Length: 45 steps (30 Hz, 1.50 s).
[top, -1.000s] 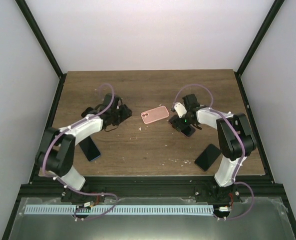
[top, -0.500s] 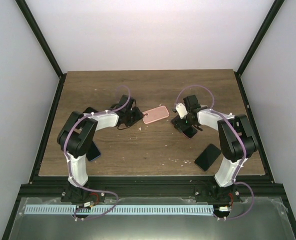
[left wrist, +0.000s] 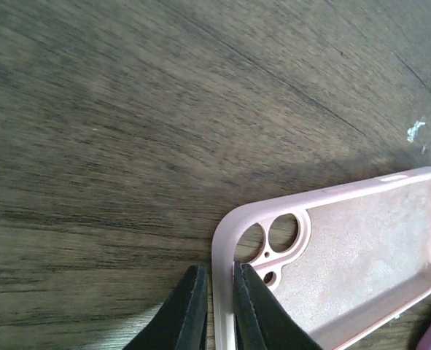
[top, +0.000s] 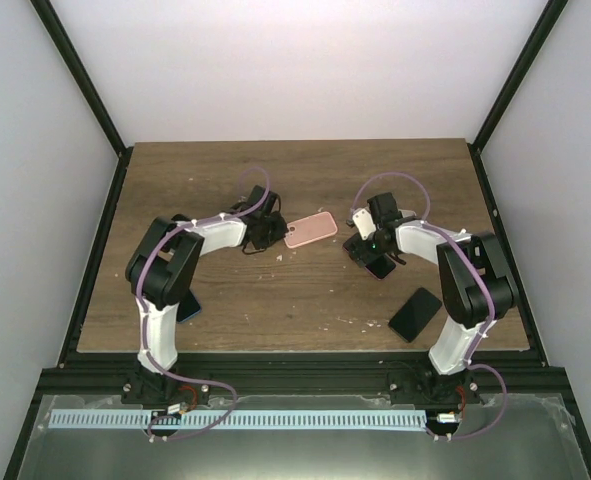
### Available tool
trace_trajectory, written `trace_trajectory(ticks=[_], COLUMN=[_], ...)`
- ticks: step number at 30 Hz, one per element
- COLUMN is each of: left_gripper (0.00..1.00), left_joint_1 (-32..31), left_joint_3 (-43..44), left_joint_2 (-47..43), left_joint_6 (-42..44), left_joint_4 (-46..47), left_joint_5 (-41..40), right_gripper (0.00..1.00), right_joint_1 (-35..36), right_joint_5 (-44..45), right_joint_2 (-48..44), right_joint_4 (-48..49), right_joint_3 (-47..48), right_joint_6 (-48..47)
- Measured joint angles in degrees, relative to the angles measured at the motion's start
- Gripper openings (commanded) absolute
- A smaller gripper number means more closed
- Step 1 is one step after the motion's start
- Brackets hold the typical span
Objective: Put the phone into the phone case
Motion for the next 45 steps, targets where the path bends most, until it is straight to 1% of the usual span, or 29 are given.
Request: trace_trajectory(ticks=[2,8,13,18,24,26,28,31,36,40,42,45], left_gripper=[0.0,0.0,0.0,0.0,0.0,0.0,0.0,0.0,0.0,0.0,0.0,0.08], left_joint_1=[0.0,-0.1,0.2,0.2,-0.3,-1.5,-3.1,-5.0,-6.6,-7.1,-7.6,-8.0], left_joint_3=[0.7,1.9,-0.8,-8.2,-17.1,-19.9,-22.0,-23.4,-23.5,-23.5,-23.3,-23.3], left_joint_2=[0.0,-1.0,-6.2,-14.5,-23.3,-25.5,-27.1,-27.8,-27.4,-26.3,-25.7,-25.1], left_joint_6=[1.0,6.8,13.4,20.2,27.5,30.5,33.0,35.9,40.7,43.0,43.9,44.8], left_joint_4=[-1.7,-7.3,-11.7,-14.5,-15.7,-15.2,-15.0,-14.3,-12.1,-10.5,-9.9,-8.8], left_joint_5=[-0.7,-3.9,-4.8,-4.7,-3.0,-3.1,-3.2,-3.5,-5.3,-5.8,-6.1,-6.5], right_gripper=[0.74,0.73,0.72,0.71,0.71,0.73,0.78,0.84,0.92,0.92,0.91,0.88], right_joint_1=[0.0,0.0,0.0,0.3,2.8,4.2,5.4,6.4,6.8,6.8,6.8,6.8], right_joint_5=[-0.1,-1.4,-2.9,-4.0,-4.3,-4.2,-4.2,-3.5,-2.3,-1.6,-1.1,-0.6], right_joint_2=[0.0,-0.1,-0.5,-0.7,0.4,1.6,3.1,4.5,4.0,2.7,2.3,2.2], right_joint_4=[0.0,0.2,0.1,0.3,0.0,-0.8,-1.2,-1.7,-3.6,-5.2,-5.4,-5.6], right_joint_3=[0.0,-0.1,-0.1,-0.1,0.8,2.4,4.3,6.3,5.6,4.5,3.9,3.4], right_joint_6=[0.2,0.6,1.4,2.1,4.5,5.6,6.3,6.6,4.0,2.0,1.1,-0.4])
